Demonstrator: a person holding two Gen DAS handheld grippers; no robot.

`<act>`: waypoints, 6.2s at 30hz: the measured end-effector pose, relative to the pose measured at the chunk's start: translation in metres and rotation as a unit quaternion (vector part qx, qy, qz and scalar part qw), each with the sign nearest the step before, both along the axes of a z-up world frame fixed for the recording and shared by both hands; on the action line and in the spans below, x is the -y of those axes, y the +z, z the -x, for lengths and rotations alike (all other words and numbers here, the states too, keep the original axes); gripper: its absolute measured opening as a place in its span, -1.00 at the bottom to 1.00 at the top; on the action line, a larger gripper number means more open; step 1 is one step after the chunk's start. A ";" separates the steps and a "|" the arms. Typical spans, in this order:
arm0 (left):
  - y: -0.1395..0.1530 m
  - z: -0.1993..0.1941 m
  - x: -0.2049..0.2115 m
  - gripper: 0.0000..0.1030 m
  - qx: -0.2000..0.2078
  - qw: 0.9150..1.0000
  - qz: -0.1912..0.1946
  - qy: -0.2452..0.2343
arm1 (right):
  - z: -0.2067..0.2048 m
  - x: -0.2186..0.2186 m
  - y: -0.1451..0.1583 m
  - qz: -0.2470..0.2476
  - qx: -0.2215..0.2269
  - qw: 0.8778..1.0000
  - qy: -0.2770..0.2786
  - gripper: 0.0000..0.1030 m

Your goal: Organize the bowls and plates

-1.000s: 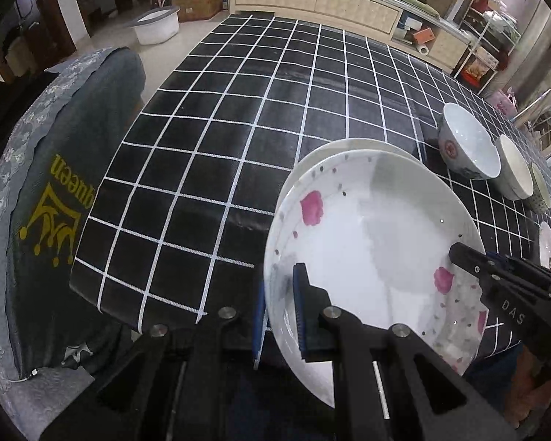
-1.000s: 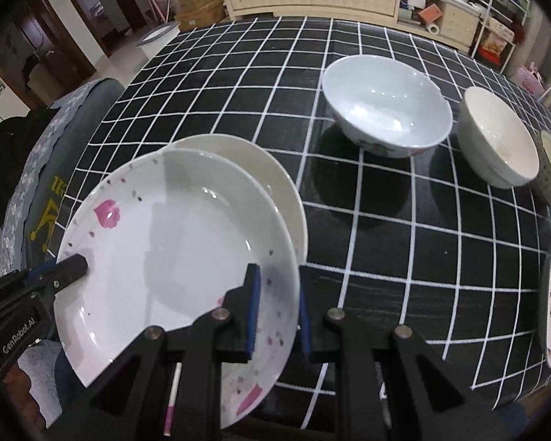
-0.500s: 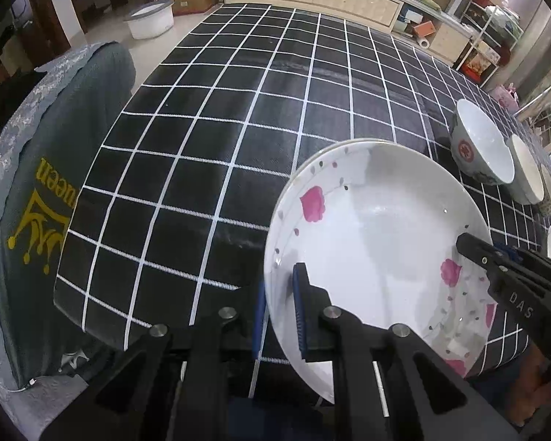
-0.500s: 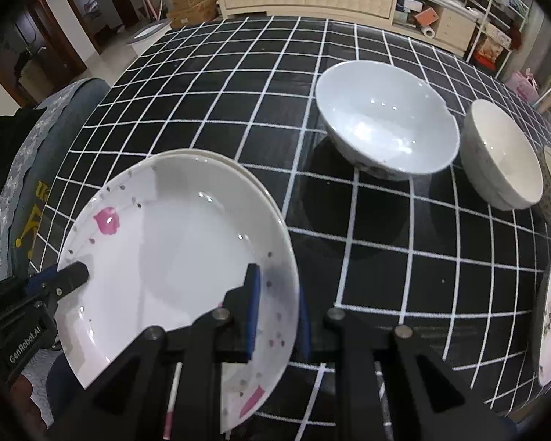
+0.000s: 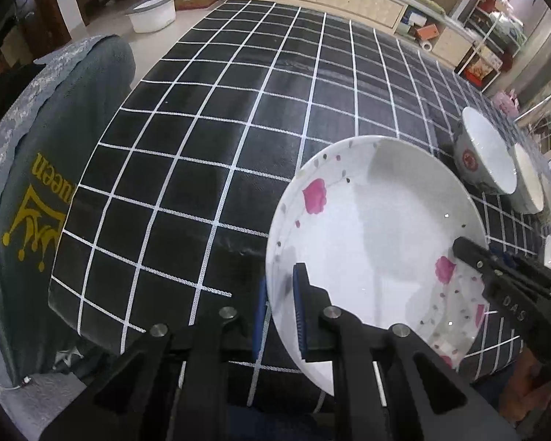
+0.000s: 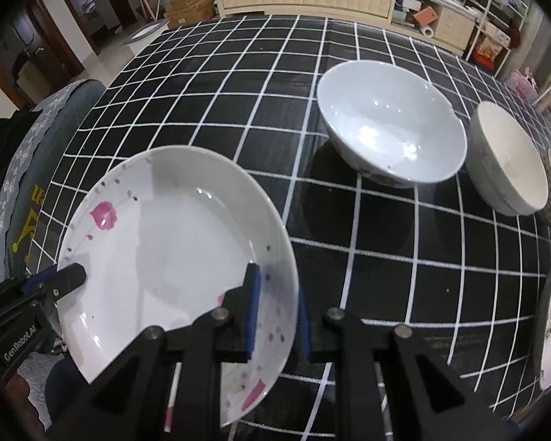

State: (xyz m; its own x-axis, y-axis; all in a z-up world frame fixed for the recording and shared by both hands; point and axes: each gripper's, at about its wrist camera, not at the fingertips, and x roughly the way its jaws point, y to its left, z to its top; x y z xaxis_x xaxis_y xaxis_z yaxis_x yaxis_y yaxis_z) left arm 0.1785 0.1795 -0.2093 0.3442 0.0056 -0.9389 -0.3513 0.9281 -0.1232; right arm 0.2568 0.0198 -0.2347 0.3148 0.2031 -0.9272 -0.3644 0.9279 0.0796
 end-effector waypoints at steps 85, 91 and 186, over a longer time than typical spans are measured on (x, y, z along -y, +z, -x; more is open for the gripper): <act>0.023 -0.123 0.428 0.14 0.033 0.955 -0.014 -0.295 | -0.017 0.407 0.042 0.018 0.092 0.978 -0.189 0.66; -0.004 -0.132 0.435 -0.08 0.006 0.953 -0.013 -0.302 | -0.028 0.408 0.013 0.034 0.059 0.980 -0.188 0.10; -0.001 -0.038 0.189 -0.71 -0.011 0.984 0.005 -0.178 | 0.019 0.192 0.006 -0.003 0.028 0.996 -0.083 -0.50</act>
State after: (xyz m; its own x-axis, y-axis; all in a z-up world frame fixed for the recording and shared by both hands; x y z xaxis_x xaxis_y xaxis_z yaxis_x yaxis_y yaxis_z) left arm 0.2164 -0.0093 -0.2102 0.3034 -0.1202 -0.9453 -0.0070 0.9917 -0.1284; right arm 0.2376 -0.1722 -0.2285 0.3948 0.1501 -0.9064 -0.2104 0.9751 0.0699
